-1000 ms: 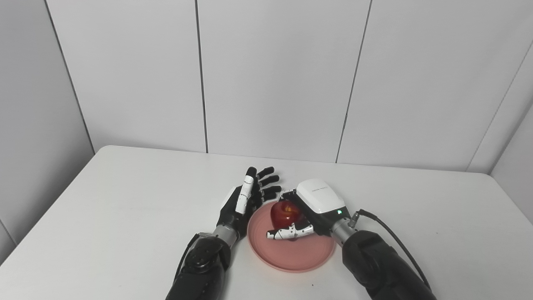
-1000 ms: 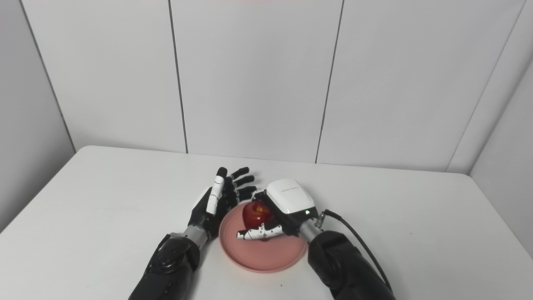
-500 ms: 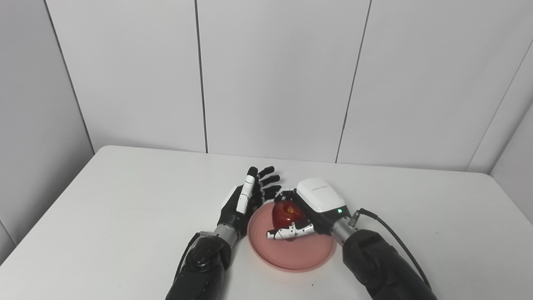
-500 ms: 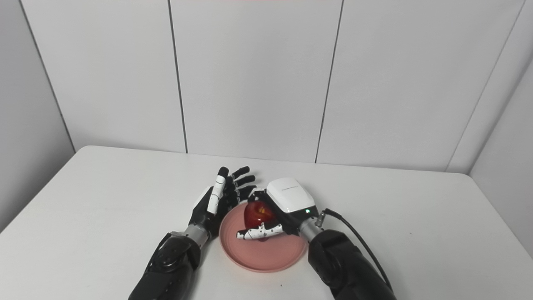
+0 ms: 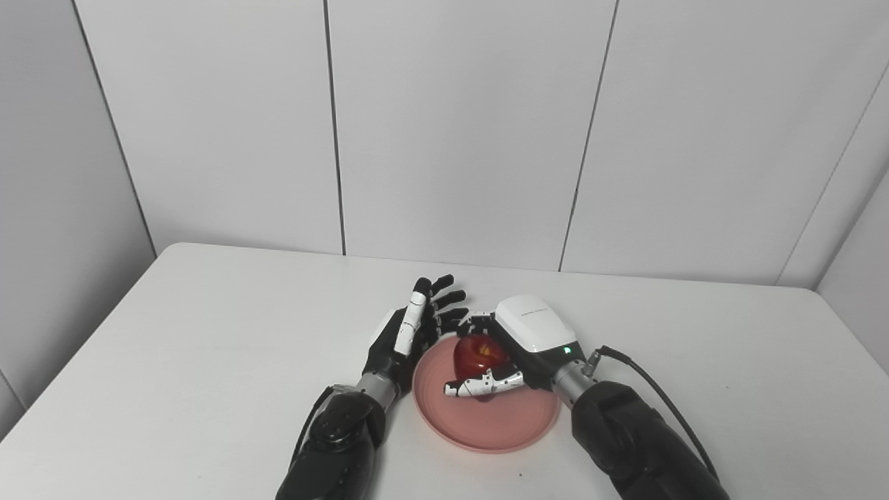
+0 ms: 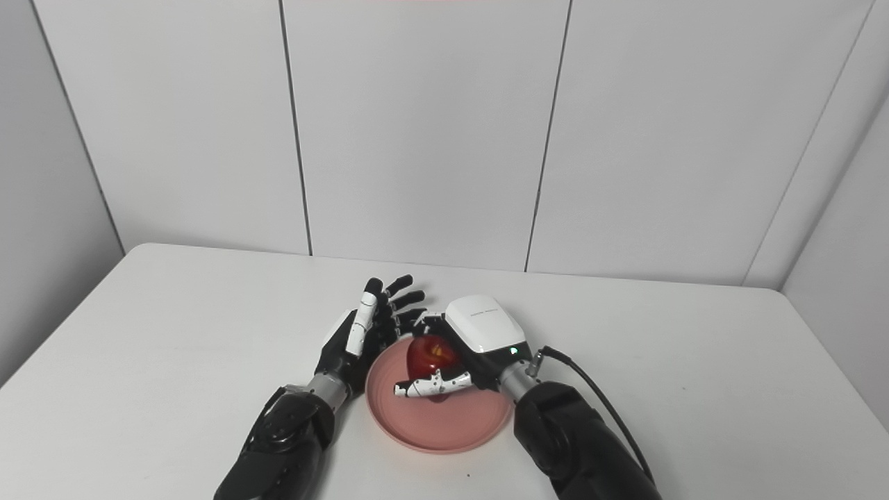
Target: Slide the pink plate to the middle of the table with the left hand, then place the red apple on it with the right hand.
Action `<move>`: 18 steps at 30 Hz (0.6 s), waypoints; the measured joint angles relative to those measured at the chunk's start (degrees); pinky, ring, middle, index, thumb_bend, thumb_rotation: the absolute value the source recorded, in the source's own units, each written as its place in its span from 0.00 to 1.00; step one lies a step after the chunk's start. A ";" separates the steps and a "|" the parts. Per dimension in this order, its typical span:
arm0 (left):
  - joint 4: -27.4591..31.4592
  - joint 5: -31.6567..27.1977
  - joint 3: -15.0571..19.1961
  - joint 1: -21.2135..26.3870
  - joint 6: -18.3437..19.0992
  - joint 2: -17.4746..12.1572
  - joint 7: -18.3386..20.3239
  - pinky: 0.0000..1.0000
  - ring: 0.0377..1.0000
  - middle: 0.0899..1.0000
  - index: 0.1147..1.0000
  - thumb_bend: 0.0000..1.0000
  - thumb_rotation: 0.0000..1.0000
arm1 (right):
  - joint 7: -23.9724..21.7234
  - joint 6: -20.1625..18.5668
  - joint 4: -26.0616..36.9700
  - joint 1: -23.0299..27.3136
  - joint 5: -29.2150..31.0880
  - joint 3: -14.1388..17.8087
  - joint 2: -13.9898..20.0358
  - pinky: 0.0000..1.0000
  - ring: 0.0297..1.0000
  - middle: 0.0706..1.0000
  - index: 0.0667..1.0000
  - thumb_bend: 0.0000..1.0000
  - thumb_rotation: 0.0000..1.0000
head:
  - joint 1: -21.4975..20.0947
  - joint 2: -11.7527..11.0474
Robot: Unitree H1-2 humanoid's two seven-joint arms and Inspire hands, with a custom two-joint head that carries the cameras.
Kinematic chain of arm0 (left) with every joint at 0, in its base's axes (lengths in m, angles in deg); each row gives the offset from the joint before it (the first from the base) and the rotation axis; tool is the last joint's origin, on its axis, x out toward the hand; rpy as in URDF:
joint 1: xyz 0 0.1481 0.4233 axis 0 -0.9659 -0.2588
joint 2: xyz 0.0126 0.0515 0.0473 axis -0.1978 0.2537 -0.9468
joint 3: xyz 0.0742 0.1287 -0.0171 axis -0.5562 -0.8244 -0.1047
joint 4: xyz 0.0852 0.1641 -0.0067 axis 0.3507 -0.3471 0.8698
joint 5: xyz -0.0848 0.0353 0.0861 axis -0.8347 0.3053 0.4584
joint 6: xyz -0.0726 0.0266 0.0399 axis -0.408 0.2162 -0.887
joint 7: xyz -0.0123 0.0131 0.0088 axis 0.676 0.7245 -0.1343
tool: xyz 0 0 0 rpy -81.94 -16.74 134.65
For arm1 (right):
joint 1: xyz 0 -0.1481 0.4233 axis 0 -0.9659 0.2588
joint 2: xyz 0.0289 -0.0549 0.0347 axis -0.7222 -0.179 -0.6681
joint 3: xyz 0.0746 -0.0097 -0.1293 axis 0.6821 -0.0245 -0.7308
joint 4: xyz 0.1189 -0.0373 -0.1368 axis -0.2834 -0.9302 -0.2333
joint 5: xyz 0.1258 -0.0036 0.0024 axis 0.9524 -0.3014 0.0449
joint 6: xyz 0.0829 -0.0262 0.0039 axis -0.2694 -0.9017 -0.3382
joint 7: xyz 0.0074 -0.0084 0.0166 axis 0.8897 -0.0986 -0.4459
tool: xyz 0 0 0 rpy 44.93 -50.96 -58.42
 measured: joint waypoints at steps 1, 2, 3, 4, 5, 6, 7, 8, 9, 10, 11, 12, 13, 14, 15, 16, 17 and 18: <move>0.00 0.00 0.00 0.01 0.00 0.00 0.00 0.81 0.77 0.83 0.86 0.83 0.99 | -0.01 0.00 0.15 0.00 0.17 0.13 0.00 0.47 0.53 0.56 0.62 0.95 0.80 | 0.00 0.09; 0.00 0.00 0.00 0.01 0.00 0.00 0.00 0.81 0.78 0.83 0.84 0.83 0.99 | -0.06 -0.01 0.55 -0.01 0.37 0.38 0.01 0.46 0.52 0.56 0.62 0.95 0.81 | 0.00 0.09; 0.00 0.00 0.01 0.02 0.00 -0.01 0.00 0.81 0.78 0.82 0.83 0.84 0.99 | -0.15 -0.02 1.11 0.00 0.49 0.71 0.03 0.45 0.51 0.55 0.62 0.95 0.82 | 0.00 0.09; -0.01 -0.01 0.04 0.03 0.00 -0.01 0.00 0.81 0.77 0.82 0.82 0.83 0.99 | -0.26 -0.04 2.12 0.02 0.57 1.07 0.10 0.44 0.50 0.55 0.62 0.95 0.83 | -0.17 0.00; -0.01 -0.04 0.11 0.03 0.00 -0.02 0.02 0.80 0.77 0.82 0.81 0.83 0.99 | -0.27 -0.04 2.77 0.15 0.75 1.44 0.14 0.43 0.49 0.55 0.62 0.95 0.84 | -0.18 0.00; -0.01 -0.12 0.15 0.03 0.00 -0.02 0.05 0.80 0.77 0.82 0.80 0.83 0.99 | -0.27 -0.04 3.49 0.28 0.86 1.72 0.19 0.43 0.49 0.55 0.62 0.95 0.85 | -0.09 -0.09; -0.01 -0.15 0.18 0.03 0.00 -0.02 0.07 0.79 0.77 0.82 0.79 0.83 0.99 | -0.27 -0.04 4.07 0.44 0.98 2.05 0.23 0.44 0.51 0.56 0.62 0.95 0.85 | -0.09 -0.09; -0.01 -0.26 0.23 0.03 0.00 -0.02 0.08 0.79 0.76 0.81 0.79 0.83 0.98 | -0.27 -0.04 4.57 0.58 1.10 2.42 0.25 0.46 0.53 0.58 0.63 0.94 0.86 | -0.09 0.00; -0.01 -0.27 0.30 0.03 0.01 -0.02 0.09 0.79 0.76 0.81 0.79 0.83 0.98 | -0.27 -0.04 4.90 0.65 1.22 2.70 0.27 0.47 0.53 0.58 0.63 0.94 0.86 | -0.09 0.00; 0.00 -0.28 0.35 0.04 0.00 -0.02 0.10 0.79 0.76 0.81 0.79 0.83 0.98 | -0.33 -0.04 5.37 0.66 1.31 2.98 0.32 0.47 0.54 0.59 0.63 0.94 0.86 | -0.09 0.00; 0.00 -0.30 0.40 0.04 0.01 -0.02 0.10 0.78 0.76 0.81 0.79 0.84 0.98 | -0.49 -0.04 5.79 0.66 1.47 3.19 0.38 0.49 0.55 0.60 0.63 0.94 0.87 | -0.17 -0.09; 0.00 -0.32 0.44 0.04 0.01 -0.02 0.10 0.78 0.76 0.82 0.79 0.84 0.97 | -0.76 -0.04 6.20 0.67 1.64 3.46 0.43 0.50 0.56 0.60 0.63 0.95 0.87 | -0.18 -0.09; 0.01 -0.32 0.47 0.04 0.02 -0.02 0.10 0.80 0.77 0.82 0.79 0.85 0.97 | -1.08 -0.04 6.59 0.67 2.01 3.81 0.52 0.51 0.57 0.61 0.64 0.95 0.89 | -0.18 -0.09; 0.08 -0.33 0.49 0.02 0.05 -0.01 0.09 0.81 0.77 0.81 0.79 0.85 0.97 | -1.53 -0.04 6.96 0.67 2.59 4.23 0.63 0.51 0.58 0.62 0.65 0.95 0.90 | -0.18 -0.09; 0.11 -0.32 0.51 0.02 0.06 -0.01 0.09 0.82 0.78 0.81 0.79 0.85 0.96 | -1.82 -0.04 7.40 0.67 2.93 4.59 0.73 0.51 0.60 0.63 0.66 0.96 0.92 | -0.18 -0.09; 0.15 -0.32 0.53 0.01 0.08 0.00 0.08 0.82 0.78 0.81 0.78 0.85 0.96 | -1.98 -0.04 7.70 0.68 3.34 5.00 0.82 0.52 0.60 0.64 0.67 0.96 0.93 | -0.18 -0.09; 0.21 -0.32 0.59 0.00 0.10 0.01 0.05 0.82 0.79 0.82 0.78 0.85 0.96 | -2.02 -0.04 7.79 0.71 3.60 5.35 0.89 0.53 0.62 0.65 0.68 0.97 0.94 | -0.18 -0.09; 0.29 -0.33 0.68 -0.04 0.14 0.03 0.04 0.82 0.79 0.82 0.78 0.85 0.96 | -2.02 -0.04 7.78 0.72 3.73 5.73 0.99 0.53 0.62 0.65 0.68 0.97 0.94 | -0.18 -0.09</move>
